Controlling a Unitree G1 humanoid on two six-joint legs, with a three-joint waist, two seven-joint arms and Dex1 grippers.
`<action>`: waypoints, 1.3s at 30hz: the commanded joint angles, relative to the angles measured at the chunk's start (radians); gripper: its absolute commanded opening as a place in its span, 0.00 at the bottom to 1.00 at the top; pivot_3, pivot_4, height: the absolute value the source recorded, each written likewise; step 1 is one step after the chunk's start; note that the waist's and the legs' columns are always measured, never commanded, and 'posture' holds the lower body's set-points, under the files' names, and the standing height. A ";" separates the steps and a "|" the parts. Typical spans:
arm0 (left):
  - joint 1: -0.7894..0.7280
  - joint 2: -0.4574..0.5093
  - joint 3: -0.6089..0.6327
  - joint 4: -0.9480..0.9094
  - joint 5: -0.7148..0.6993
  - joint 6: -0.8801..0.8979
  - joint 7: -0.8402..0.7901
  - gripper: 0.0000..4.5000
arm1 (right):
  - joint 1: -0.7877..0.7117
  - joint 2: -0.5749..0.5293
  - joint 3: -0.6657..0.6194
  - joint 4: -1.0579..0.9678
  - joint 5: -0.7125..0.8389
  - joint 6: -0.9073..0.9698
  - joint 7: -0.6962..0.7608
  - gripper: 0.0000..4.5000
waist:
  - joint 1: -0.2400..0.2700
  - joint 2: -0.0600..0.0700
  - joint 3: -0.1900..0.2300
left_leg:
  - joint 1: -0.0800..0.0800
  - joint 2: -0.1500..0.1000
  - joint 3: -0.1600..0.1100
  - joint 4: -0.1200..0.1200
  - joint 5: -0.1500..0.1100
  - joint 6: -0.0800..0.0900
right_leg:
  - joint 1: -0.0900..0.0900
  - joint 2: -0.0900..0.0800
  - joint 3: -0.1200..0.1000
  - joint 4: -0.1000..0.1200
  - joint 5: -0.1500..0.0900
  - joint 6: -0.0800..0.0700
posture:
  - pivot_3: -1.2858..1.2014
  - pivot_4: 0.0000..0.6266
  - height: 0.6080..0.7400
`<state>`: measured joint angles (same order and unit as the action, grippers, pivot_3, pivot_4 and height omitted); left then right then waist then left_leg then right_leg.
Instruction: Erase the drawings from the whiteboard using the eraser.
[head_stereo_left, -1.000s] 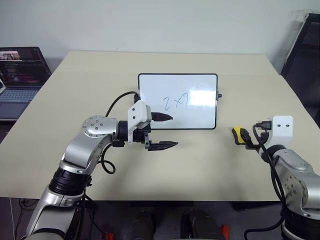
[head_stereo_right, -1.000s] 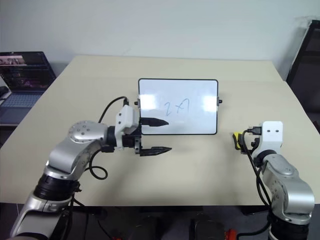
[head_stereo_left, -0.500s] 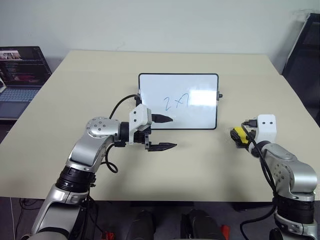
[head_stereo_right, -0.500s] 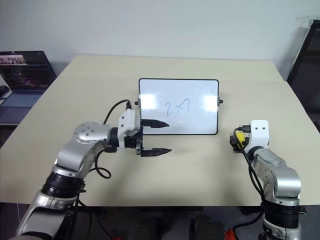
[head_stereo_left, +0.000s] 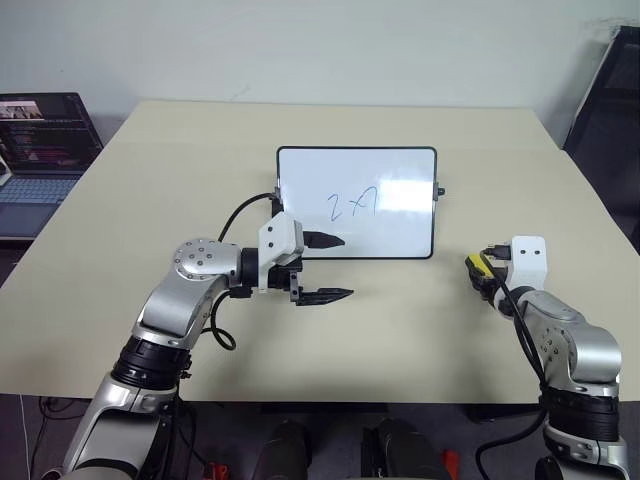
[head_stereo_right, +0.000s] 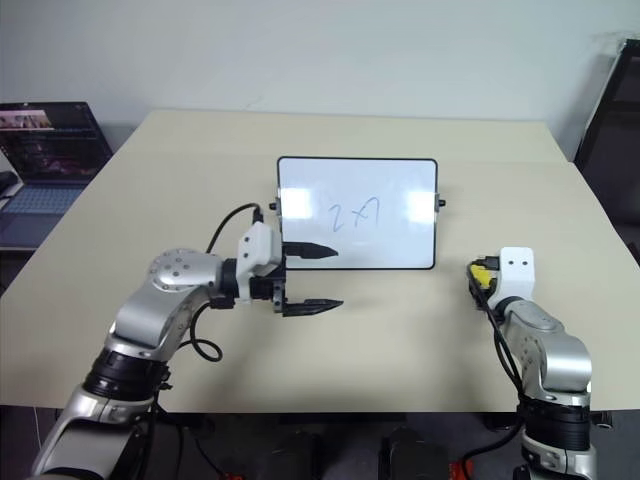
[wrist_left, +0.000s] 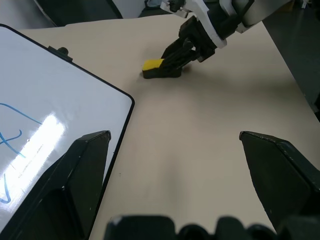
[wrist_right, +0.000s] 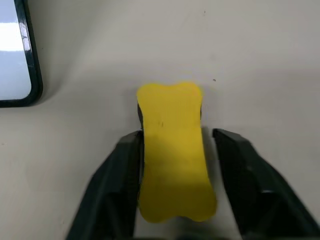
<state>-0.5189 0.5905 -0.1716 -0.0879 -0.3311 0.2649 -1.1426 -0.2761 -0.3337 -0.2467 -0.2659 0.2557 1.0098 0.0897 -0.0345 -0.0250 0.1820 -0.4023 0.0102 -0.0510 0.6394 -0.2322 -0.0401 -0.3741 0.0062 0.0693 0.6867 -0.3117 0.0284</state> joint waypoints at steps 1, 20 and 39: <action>0.004 0.002 0.009 -0.048 -0.001 0.000 0.011 1.00 | 0.000 -0.009 0.001 -0.011 -0.004 -0.023 0.012 0.26 | 0.000 0.000 0.000 | 0.000 0.000 0.000 0.000 0.000 0.000 | 0.000 0.000 0.000 0.000 0.000 0.000 | 0.52 0.24 1.00; 0.067 0.028 0.089 -0.111 0.058 0.250 0.314 1.00 | -0.061 -0.182 0.230 -0.329 -0.001 -0.145 0.239 0.25 | -0.007 0.000 0.000 | 0.000 0.000 -0.001 0.001 0.000 0.000 | 0.000 0.000 -0.001 0.000 0.000 0.000 | 0.52 0.24 1.00; -0.039 0.051 0.029 -0.108 0.129 0.391 0.376 1.00 | -0.649 -0.036 0.576 0.370 -0.269 -0.389 0.330 0.25 | -0.012 0.000 0.001 | -0.015 -0.001 -0.002 0.004 0.000 0.000 | -0.016 -0.006 -0.005 0.005 0.000 0.000 | 0.52 0.24 1.00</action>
<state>-0.5306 0.6272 -0.1350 -0.1356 -0.2164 0.6413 -0.7720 -0.8889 -0.3701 0.3224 0.0959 0.0144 0.6654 0.4047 -0.0464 -0.0250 0.1828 -0.4176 0.0092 -0.0529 0.6437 -0.2321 -0.0404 -0.3898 -0.0002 0.0648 0.6923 -0.3113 0.0280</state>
